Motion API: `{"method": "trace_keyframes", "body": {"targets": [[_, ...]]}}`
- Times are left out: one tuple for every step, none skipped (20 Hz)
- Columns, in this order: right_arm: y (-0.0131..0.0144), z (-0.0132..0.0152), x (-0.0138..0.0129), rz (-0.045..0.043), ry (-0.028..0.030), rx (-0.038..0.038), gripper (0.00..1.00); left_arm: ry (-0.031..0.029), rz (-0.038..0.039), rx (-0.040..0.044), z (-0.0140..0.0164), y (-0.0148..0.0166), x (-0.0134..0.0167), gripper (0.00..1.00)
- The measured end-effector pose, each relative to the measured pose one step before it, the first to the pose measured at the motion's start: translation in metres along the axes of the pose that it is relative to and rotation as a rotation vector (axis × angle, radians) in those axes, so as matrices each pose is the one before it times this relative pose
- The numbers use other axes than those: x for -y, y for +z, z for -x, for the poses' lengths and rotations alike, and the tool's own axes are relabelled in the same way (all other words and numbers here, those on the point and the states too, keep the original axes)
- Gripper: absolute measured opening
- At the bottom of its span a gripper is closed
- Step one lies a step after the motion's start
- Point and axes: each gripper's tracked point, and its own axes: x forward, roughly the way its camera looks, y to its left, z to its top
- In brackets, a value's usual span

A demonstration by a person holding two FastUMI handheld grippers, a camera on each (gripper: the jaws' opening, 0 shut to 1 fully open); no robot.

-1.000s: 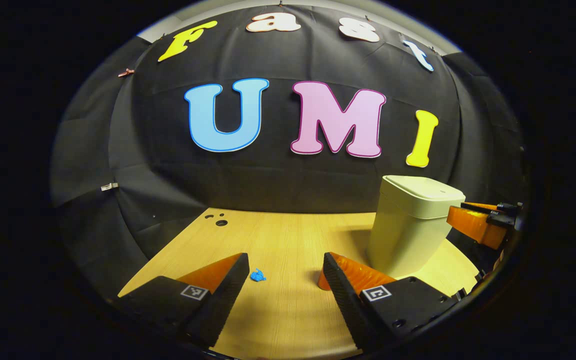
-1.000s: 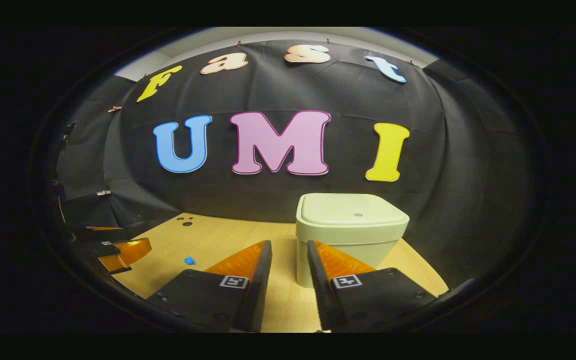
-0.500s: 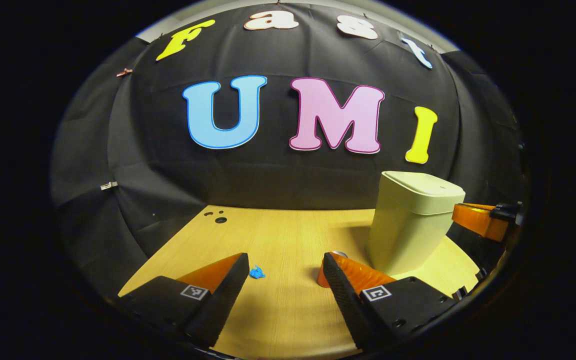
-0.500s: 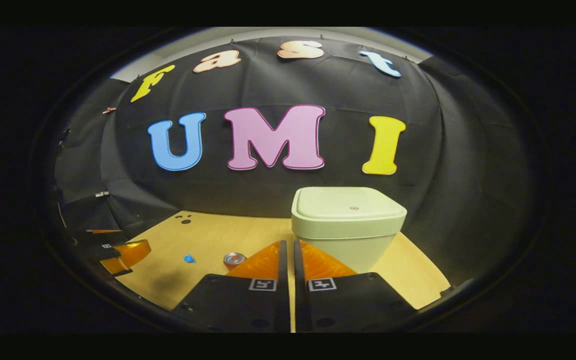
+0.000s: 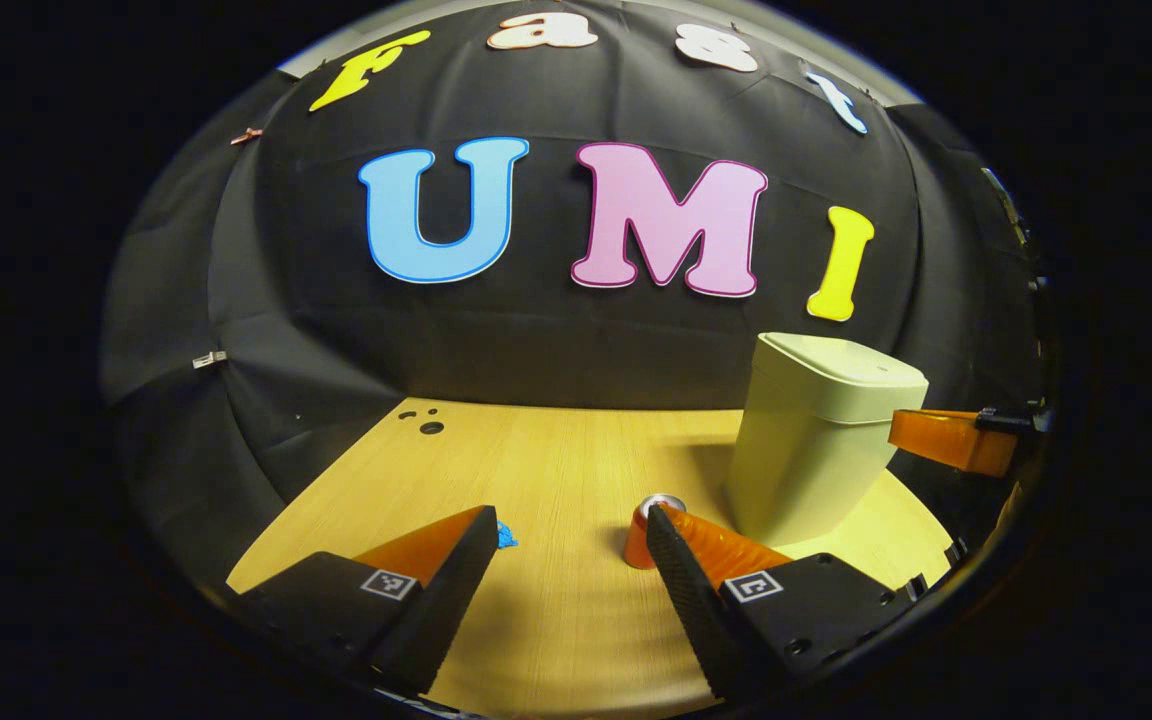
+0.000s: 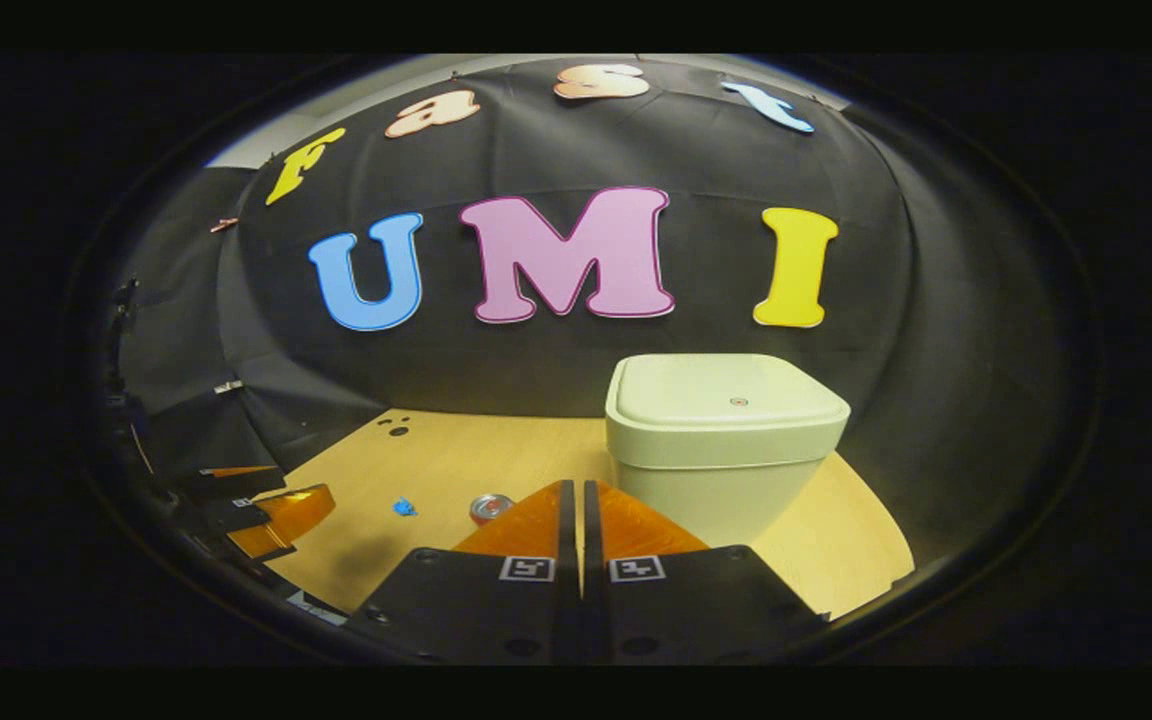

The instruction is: Press the lid of the desktop garbage bin to open it, pick up the crumpled paper on the desktop and throw it into the bin, then pick up the pop can on the desktop and drop it into the bin, and finally close the garbage bin lid.

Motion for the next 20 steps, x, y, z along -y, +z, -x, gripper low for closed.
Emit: {"method": "trace_keyframes", "body": {"targets": [[0.00487,-0.00043,0.00159,-0.00978,0.00749,-0.00035,0.05,-0.00063,-0.00359,0.0016,-0.00023,0.00019,0.00043,0.96],[0.00452,-0.00021,0.00291,-0.00301,0.00186,0.00633,0.01,0.00014,-0.00215,0.00049,-0.00004,0.00042,0.0002,0.96],[0.00541,-0.00112,0.00692,0.00602,-0.0126,0.00421,0.0,0.00129,-0.00056,-0.002,-0.00072,-0.00181,-0.00022,0.96],[0.00467,-0.00111,0.00656,0.00227,-0.00979,0.0058,0.0,0.00113,0.00129,-0.00523,-0.00077,-0.00015,0.00004,0.96],[0.00619,-0.00191,0.00711,-0.0025,-0.00948,0.00661,0.05,0.00143,0.002,-0.0053,0.00059,-0.00205,0.00016,0.96],[0.00558,-0.00417,0.00792,-0.00321,-0.00703,0.00331,0.1,0.00423,0.00171,-0.00361,0.00019,-0.00016,-0.00061,0.96],[0.00695,-0.00427,0.00871,-0.00347,-0.00721,0.00282,0.0,0.0036,0.00155,-0.0022,-0.00002,-0.00141,-0.00094,0.96],[0.00433,-0.00324,0.00936,-0.00322,-0.01615,0.00062,0.05,0.00412,0.00063,-0.00327,-0.00048,0.00015,-0.00057,0.96],[0.0061,-0.00394,0.00895,-0.00235,-0.01175,0.00968,0.05,0.00417,0.00104,-0.00365,0.00022,-0.00214,0.00008,0.96],[0.00619,-0.00336,0.00708,0.00583,-0.01108,0.01135,0.05,0.00445,0.00236,-0.00397,-0.00065,-0.00041,-0.0002,0.96],[0.00481,-0.00518,0.00733,0.00686,-0.00902,0.00618,0.05,0.00303,0.00189,-0.00354,-0.00072,-0.00128,0.00038,0.96],[0.00334,-0.00337,0.0057,-0.00045,-0.00298,0.00349,0.05,0.00401,0.00038,-0.0026,-0.00014,0.00013,0.00024,0.96],[0.00421,-0.00464,0.00503,-0.00308,-0.00435,0.00502,0.1,0.00685,-0.00147,-0.00342,-0.00003,-0.00063,0.00014,0.96],[0.00281,-0.00462,0.00498,-0.00113,-0.00551,0.00407,0.0,0.00729,-0.00154,-0.0039,0.00006,-0.00026,0.00072,0.96],[0.00158,-0.00596,0.00561,0.00129,-0.00661,0.00002,0.05,0.00614,-0.00063,-0.00241,-0.00011,-0.00086,0.0009,0.96],[0.00058,-0.00557,0.00365,0.00095,-0.00425,-0.0011,0.1,0.00664,-0.00034,-0.00238,-0.00049,0.00038,0.00087,0.96],[-0.00083,-0.00628,0.00349,-0.00092,-0.00225,-0.00561,0.1,0.00777,-0.00092,-0.00264,-0.00128,-0.00092,0.00055,0.96],[-0.00306,-0.00576,0.00311,-0.00215,0.00122,-0.0101,0.05,0.00877,-0.00083,-0.00324,-0.00065,0.00047,0.00118,0.96],[-0.00357,-0.00542,0.00259,-0.00303,0.00174,-0.01248,0.05,0.00818,0.00051,-0.00378,-0.00072,-0.00122,0.00112,0.96],[-0.00412,-0.00543,0.00231,0.00224,-0.00086,-0.01436,0.1,0.00879,0.00154,-0.00458,-0.00151,-0.00045,0.0014,0.96]]}}
